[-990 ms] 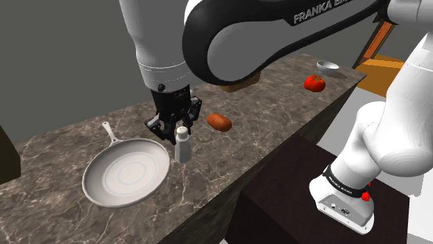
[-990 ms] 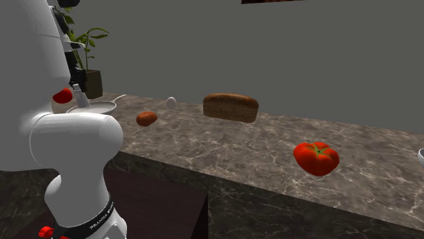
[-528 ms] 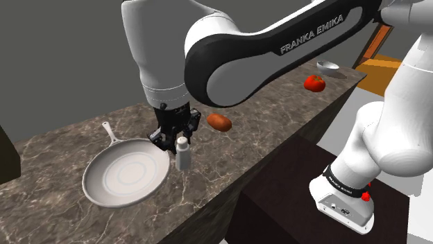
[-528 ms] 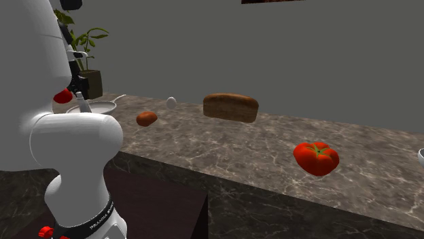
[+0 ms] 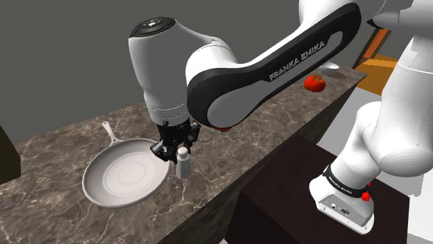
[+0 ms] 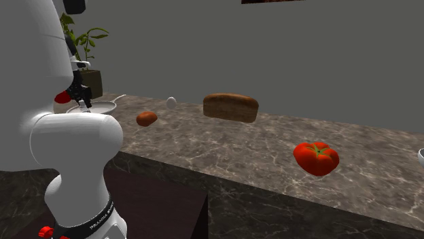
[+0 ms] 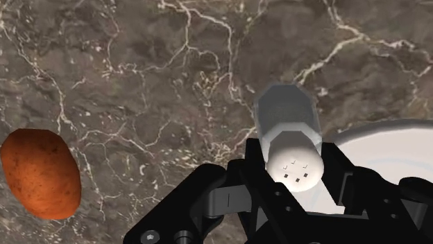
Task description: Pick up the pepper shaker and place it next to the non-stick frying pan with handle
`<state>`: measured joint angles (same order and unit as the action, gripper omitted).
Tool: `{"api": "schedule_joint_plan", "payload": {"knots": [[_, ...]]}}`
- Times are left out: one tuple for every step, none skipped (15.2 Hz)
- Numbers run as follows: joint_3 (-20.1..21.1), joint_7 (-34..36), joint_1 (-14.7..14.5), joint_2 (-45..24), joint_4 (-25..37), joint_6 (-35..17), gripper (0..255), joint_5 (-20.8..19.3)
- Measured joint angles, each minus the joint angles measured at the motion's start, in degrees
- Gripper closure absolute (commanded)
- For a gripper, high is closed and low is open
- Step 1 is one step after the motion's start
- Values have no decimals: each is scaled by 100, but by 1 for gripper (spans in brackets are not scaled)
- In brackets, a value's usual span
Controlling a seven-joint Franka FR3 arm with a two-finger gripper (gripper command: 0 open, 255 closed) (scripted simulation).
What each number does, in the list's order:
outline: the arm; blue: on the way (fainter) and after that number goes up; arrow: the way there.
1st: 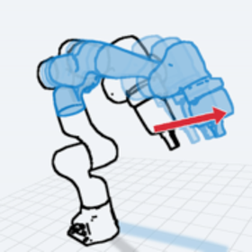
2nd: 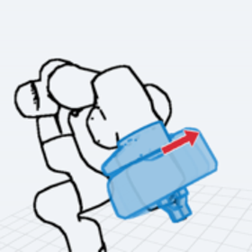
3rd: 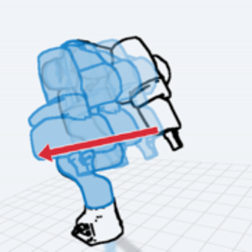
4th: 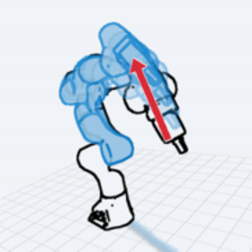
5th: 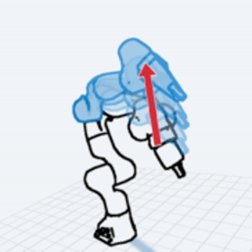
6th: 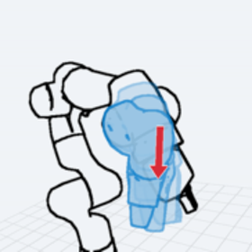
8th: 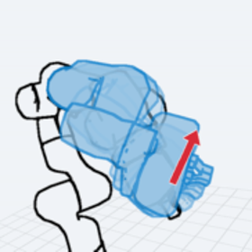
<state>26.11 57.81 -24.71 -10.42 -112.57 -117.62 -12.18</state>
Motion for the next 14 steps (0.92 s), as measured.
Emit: {"api": "schedule_joint_plan", "payload": {"knots": [[-4,13,6,7,-102,-94,255,-7],[-9,48,-5,-50,-126,-167,255,-43],[-16,59,-7,-84,-139,-209,255,-64],[-18,62,-6,-93,-147,-225,255,-71],[-20,66,-7,-101,-148,-234,255,-76],[-20,66,-7,-105,-148,-238,255,-78],[-21,67,-8,-107,-147,-239,255,-80],[-21,67,-8,-107,-147,-240,255,-80],[-21,67,-8,-108,-147,-241,255,-81],[-21,67,-8,-108,-147,-241,0,-81],[-21,68,-8,-108,-147,-241,0,-81],[-21,68,-8,-108,-147,-241,0,-81],[-21,68,-8,-108,-147,-241,0,-81],[-21,68,-8,-108,-147,-241,0,-81]]}}
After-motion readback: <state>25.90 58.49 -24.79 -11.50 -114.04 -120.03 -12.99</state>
